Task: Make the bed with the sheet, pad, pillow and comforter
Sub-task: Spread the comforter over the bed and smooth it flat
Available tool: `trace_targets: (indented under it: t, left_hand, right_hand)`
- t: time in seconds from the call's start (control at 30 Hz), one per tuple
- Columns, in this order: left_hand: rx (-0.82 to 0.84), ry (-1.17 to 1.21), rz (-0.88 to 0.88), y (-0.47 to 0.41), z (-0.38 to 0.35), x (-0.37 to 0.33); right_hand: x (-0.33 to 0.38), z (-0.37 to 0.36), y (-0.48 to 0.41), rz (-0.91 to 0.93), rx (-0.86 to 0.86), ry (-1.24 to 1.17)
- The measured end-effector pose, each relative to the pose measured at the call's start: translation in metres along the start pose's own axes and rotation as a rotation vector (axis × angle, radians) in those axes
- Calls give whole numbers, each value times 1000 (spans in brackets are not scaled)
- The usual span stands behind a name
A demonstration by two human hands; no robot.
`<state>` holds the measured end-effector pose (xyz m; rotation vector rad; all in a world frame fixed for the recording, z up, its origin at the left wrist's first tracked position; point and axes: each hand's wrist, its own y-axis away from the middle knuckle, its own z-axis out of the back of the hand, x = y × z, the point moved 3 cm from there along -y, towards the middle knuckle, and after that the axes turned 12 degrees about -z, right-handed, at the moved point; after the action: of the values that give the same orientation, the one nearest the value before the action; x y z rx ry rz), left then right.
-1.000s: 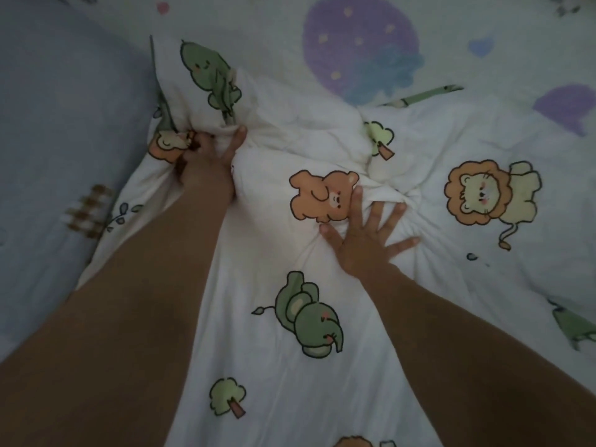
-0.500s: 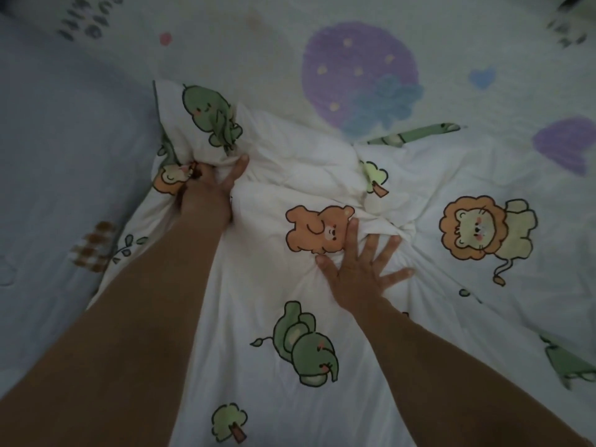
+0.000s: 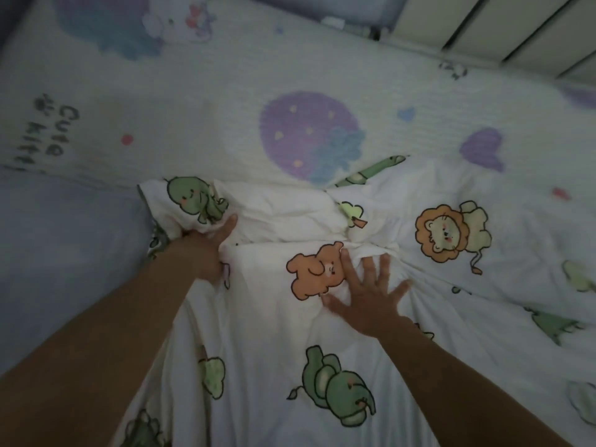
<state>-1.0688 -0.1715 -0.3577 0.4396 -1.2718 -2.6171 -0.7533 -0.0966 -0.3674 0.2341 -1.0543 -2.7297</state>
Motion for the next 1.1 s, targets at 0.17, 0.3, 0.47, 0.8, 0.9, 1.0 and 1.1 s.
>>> trace_targets:
  t: [0.17, 0.3, 0.47, 0.8, 0.9, 1.0, 1.1]
  left_hand:
    - [-470, -123, -3, 4, 86, -16]
    - [-579, -236, -147, 2, 104, -49]
    - [-322, -352, -133, -2, 76, -68]
    - [-165, 638, -165, 46, 27, -107]
    - [-36, 333, -177, 47, 5, -116]
    - [85, -6, -198, 57, -21, -131]
    - [33, -59, -266, 68, -43, -145]
  right_hand:
    - [-6, 74, -9, 133, -452, 32]
    - [6, 133, -25, 118, -577, -68]
    - [10, 164, -40, 113, -704, 173]
    - [-68, 88, 33, 361, -204, -37]
    - [-88, 54, 51, 342, -151, 10]
    - [-97, 30, 61, 328, 6, 68]
    - [-102, 30, 67, 319, 97, -64]
